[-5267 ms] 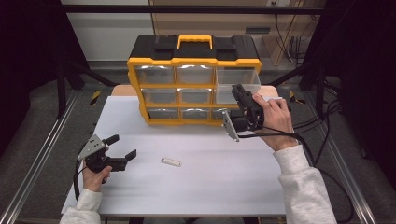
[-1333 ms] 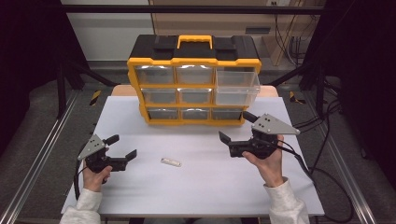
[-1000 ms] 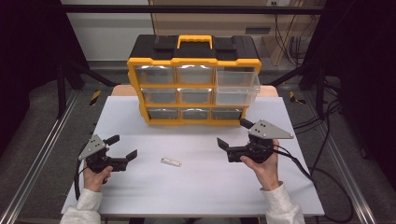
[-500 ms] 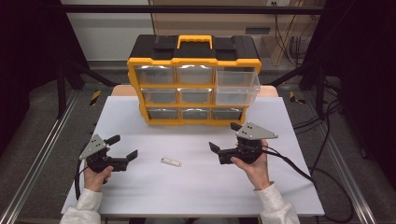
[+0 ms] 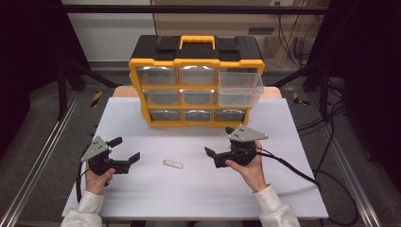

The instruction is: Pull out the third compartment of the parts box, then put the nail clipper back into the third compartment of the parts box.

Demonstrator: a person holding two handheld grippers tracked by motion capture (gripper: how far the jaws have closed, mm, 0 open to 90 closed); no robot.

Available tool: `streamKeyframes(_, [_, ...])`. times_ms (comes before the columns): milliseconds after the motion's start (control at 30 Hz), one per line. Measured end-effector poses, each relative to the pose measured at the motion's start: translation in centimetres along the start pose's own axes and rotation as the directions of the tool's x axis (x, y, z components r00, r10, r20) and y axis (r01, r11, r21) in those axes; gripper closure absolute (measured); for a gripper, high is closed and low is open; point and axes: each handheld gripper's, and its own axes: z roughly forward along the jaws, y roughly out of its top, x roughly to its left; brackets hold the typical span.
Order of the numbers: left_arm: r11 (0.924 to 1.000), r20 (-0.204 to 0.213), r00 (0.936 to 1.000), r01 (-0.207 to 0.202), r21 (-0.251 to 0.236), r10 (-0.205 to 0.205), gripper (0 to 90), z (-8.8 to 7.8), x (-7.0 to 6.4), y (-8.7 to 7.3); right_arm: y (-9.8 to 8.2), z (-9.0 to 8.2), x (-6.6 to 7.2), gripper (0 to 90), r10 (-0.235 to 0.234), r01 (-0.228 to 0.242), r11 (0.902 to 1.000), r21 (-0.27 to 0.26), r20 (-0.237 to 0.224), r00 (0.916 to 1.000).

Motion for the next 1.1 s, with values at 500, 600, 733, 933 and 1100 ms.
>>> streamKeyframes(500, [1.0,0.004,1.0,0.0,0.001,0.0,1.7,0.1,-0.1,0.0,0.0,1.4,0.6,2.3,-0.024,0.025,0.9992,0.03,-0.011,0.9996])
streamKeyframes(600, [1.0,0.003,1.0,0.001,0.002,-0.001,1.6,0.1,0.0,0.0,0.0,1.7,0.9,2.2,-0.035,0.036,0.9985,0.041,-0.018,0.9992])
streamKeyframes(733, [1.0,0.004,1.0,-0.001,0.003,0.001,1.6,0.1,0.0,0.0,0.1,2.1,1.1,2.1,-0.036,0.038,0.9982,0.046,-0.028,0.999])
streamKeyframes(933, [1.0,0.004,1.0,0.0,0.002,0.0,1.6,0.1,0.0,0.0,-0.1,2.4,1.2,2.2,-0.037,0.039,0.9976,0.058,-0.034,0.9987])
streamKeyframes(1100, [1.0,0.004,1.0,-0.002,0.002,0.002,1.6,0.1,0.0,0.0,-0.2,3.0,1.6,2.1,-0.051,0.054,0.9951,0.082,-0.041,0.9978])
